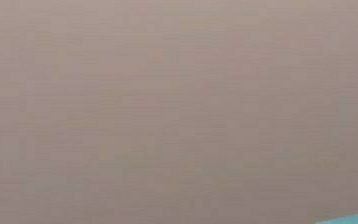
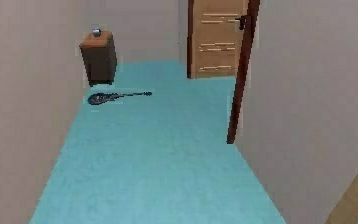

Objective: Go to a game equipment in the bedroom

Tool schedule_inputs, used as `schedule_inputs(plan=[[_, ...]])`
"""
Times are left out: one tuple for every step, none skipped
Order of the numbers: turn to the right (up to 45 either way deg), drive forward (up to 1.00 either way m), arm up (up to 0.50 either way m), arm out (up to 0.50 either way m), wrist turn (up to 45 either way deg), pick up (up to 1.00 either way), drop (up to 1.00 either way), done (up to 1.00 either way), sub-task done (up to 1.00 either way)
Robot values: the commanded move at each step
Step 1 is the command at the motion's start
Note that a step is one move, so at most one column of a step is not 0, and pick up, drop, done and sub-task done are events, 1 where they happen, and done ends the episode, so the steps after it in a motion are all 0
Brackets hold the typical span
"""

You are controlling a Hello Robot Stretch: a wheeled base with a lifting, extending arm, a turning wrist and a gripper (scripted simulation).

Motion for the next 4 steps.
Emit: schedule_inputs(plan=[[-45.0, 0.0, 0.0, 0.0, 0.0, 0.0, 0.0, 0.0, 0.0], [-3.0, 0.0, 0.0, 0.0, 0.0, 0.0, 0.0, 0.0, 0.0], [0.0, 0.3, 0.0, 0.0, 0.0, 0.0, 0.0, 0.0, 0.0], [-45.0, 0.0, 0.0, 0.0, 0.0, 0.0, 0.0, 0.0, 0.0]])
